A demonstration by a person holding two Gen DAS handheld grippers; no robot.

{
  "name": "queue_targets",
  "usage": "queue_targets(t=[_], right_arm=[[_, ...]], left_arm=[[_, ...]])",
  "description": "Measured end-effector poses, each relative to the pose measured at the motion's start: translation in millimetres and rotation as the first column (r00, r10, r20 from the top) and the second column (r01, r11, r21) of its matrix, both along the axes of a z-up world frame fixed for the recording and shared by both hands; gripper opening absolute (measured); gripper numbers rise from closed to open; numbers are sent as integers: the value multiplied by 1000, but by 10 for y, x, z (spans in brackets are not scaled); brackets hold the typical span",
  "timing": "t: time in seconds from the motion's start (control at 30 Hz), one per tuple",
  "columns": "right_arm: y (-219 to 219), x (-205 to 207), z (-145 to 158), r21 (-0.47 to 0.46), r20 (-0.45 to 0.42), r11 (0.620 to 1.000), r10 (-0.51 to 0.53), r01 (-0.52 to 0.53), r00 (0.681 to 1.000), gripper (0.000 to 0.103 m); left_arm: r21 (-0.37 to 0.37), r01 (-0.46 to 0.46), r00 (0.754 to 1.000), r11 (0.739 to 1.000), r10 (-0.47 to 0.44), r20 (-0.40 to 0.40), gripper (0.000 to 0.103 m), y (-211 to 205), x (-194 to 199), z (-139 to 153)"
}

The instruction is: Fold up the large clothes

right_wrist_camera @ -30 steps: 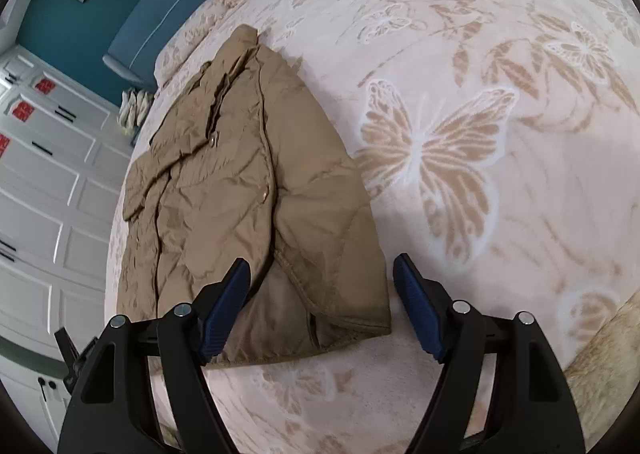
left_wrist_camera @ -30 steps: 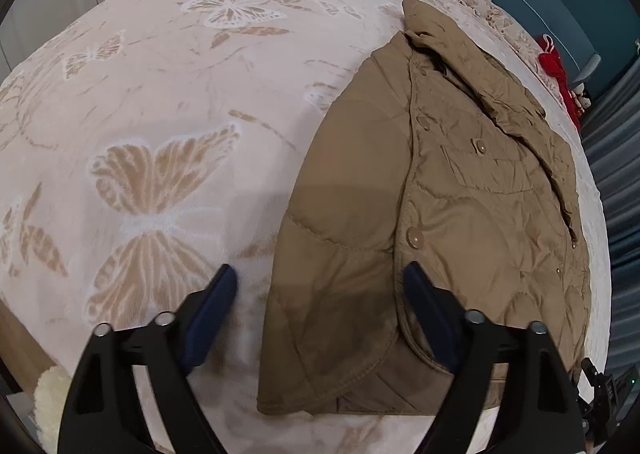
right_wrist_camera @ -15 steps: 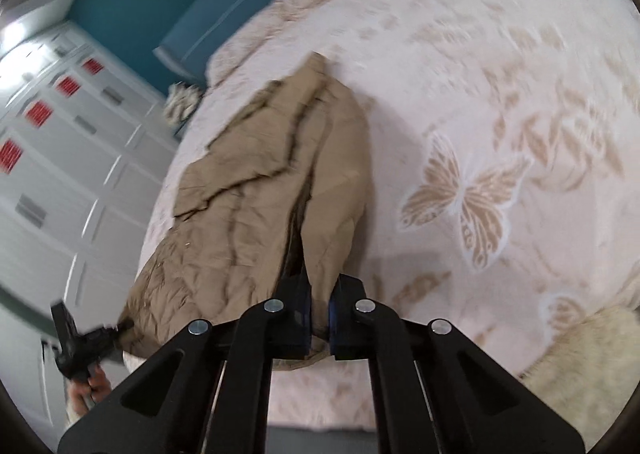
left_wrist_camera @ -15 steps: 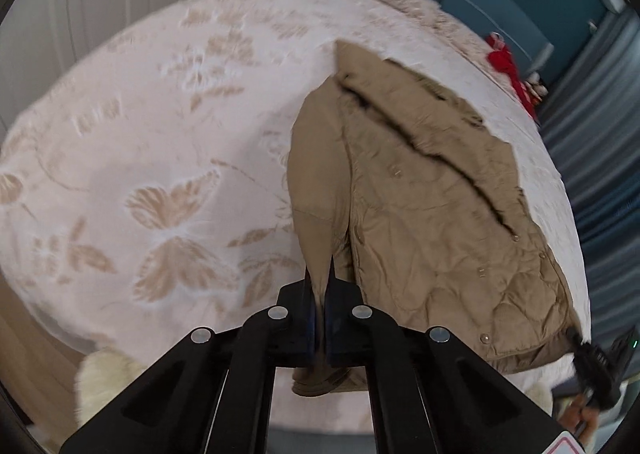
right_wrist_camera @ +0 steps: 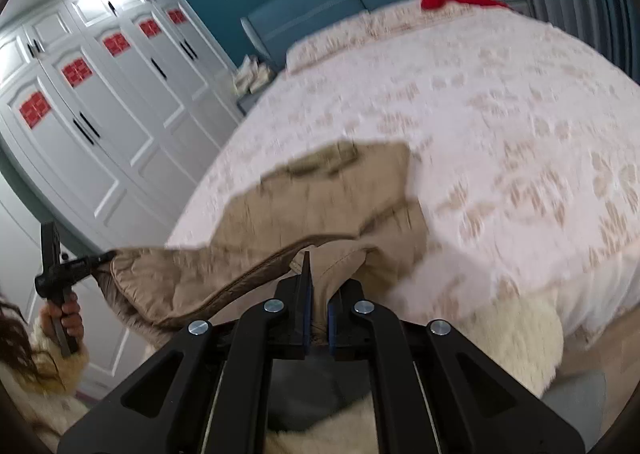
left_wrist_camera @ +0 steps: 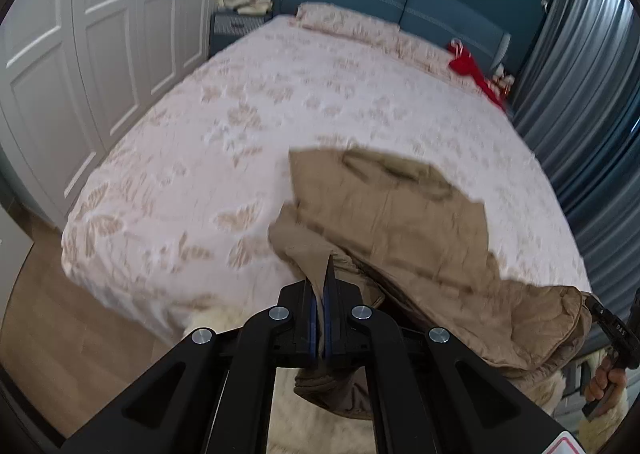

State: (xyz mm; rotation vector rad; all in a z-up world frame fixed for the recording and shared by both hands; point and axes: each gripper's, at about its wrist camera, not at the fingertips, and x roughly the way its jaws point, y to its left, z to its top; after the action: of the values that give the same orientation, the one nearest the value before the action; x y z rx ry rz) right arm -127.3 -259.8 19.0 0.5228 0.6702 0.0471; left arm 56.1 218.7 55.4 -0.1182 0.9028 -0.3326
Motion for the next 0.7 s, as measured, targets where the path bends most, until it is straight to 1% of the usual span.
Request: queue_targets(t=[0.1,0.13,0.17,0.23,0.33,0.47,0.6,0.7], right_arm=[[-90,302,65,-27,66,998,-48,50,997,4],[-121,388,69,-30,77,997,-66,69,995,4],[-197,568,53,-17,98,995,-97,99,990,4],[-268,784,48,-18,115,991,-128,130,985,4],[-323,1229,45,-67,132,981,-172,182,976,4],[-390,1642,-24,-84,135,969,-218,231,967,4],[-438,1961,-147,-87,119,961,-251,262,961,4],[-462,2233,-247,-117,104,954,-265,276,959,4]], left_arm=[[14,-36,997,999,35,61,1,-102,246,-4],[9,-55,996,998,55,76,1,-130,339,-16],[9,-67,994,998,66,85,1,-142,409,-17],[19,-102,988,995,99,122,1,-224,634,-31],[57,-141,977,988,130,169,1,-408,996,-81],[74,-175,971,982,159,178,1,-570,1418,-186],[98,-192,971,976,175,161,1,-727,1840,-371],[126,-204,972,971,186,146,1,-843,2109,-540]])
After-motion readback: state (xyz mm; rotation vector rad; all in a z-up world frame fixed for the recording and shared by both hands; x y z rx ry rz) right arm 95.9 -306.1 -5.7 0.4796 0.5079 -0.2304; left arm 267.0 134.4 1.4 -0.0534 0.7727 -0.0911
